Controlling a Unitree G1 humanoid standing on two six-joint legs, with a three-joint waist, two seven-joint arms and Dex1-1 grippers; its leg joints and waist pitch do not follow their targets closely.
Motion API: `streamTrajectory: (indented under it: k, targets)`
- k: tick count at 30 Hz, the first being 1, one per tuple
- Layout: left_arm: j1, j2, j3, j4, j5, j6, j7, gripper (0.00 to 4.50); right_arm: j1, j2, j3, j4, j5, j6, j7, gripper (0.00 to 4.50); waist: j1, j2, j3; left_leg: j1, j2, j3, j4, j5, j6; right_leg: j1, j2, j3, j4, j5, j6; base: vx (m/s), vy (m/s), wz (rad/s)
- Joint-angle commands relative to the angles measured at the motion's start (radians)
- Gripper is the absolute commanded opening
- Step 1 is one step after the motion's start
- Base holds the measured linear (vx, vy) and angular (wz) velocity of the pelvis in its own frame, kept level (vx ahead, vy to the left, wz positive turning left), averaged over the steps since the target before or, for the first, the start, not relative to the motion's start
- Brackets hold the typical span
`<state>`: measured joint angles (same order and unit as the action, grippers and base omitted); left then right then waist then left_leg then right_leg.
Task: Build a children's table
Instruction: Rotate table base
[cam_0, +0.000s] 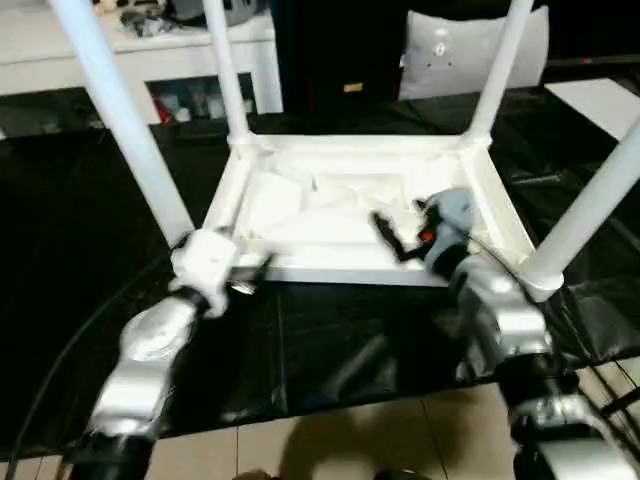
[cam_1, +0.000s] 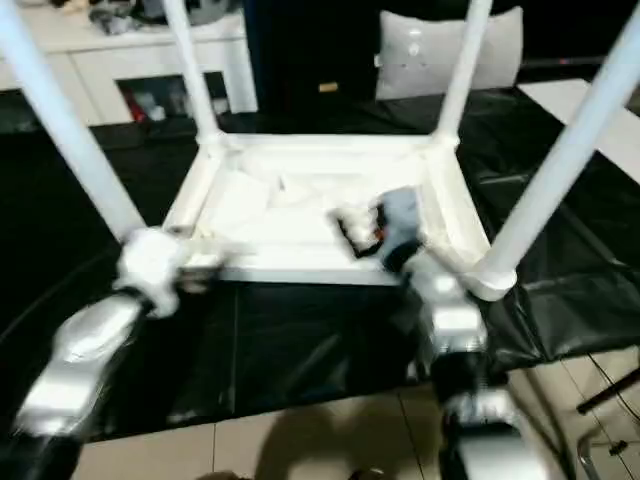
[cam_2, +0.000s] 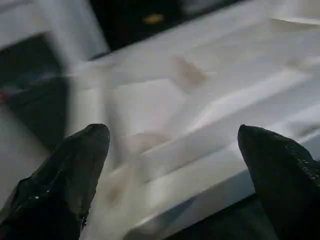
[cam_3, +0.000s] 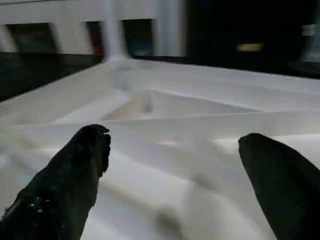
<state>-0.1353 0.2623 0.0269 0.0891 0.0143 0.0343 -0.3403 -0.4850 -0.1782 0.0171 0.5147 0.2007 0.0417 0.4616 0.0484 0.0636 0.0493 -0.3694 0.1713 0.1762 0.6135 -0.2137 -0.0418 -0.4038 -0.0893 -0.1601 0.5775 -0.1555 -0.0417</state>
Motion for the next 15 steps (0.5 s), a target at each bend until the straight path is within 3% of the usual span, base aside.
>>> streamTrajectory:
  k: [1,4,9,12,13,15]
  targets:
    - [0.062,-0.009,0.037,-0.079,-0.02,-0.037,0.031,4.47,0.042,-0.013,0.013,-0.07,0.003,0.019,0.016,4.5,0.002,-0.008,-0.066,0.002,0.071,-0.029,-0.074,-0.179,0.097,0.058,-0.078,0.07,-0.076,-0.338,-0.1,0.0,0.0,0.0]
    - [0.136,-0.029,0.072,-0.135,-0.029,-0.036,0.068,4.47,0.115,-0.025,0.028,-0.169,0.002,0.066,0.03,4.5,0.006,-0.009,-0.06,0.006,0.067,-0.026,-0.077,-0.218,0.082,0.052,-0.075,0.071,-0.089,-0.41,-0.071,0.0,0.0,0.0]
    - [0.158,-0.048,0.096,-0.138,-0.01,-0.01,0.131,4.47,0.188,-0.041,0.049,-0.257,-0.013,0.098,0.032,4.5,0.003,-0.017,-0.052,0.01,0.058,-0.03,-0.079,-0.271,0.06,0.047,-0.073,0.062,-0.11,-0.531,-0.003,0.0,0.0,0.0]
    - [0.123,-0.07,0.131,-0.078,-0.026,-0.015,0.187,4.47,0.238,-0.03,0.036,-0.346,0.05,0.179,0.037,4.5,-0.001,-0.013,-0.052,0.009,0.057,-0.033,-0.08,-0.274,0.062,0.048,-0.068,0.062,-0.113,-0.513,0.014,0.0,0.0,0.0]
    - [0.11,-0.07,0.137,-0.063,-0.035,-0.018,0.188,4.47,0.249,-0.031,0.035,-0.364,0.047,0.188,0.029,4.5,0.0,-0.015,-0.055,0.012,0.058,-0.034,-0.08,-0.276,0.06,0.047,-0.069,0.061,-0.112,-0.502,0.016,0.0,0.0,0.0]
    - [0.083,-0.061,0.141,-0.032,-0.041,-0.025,0.183,4.47,0.265,-0.032,0.035,-0.393,0.044,0.205,0.019,4.5,0.002,-0.017,-0.059,0.007,0.058,-0.036,-0.081,-0.255,0.06,0.051,-0.071,0.064,-0.106,-0.468,0.013,0.0,0.0,0.0]
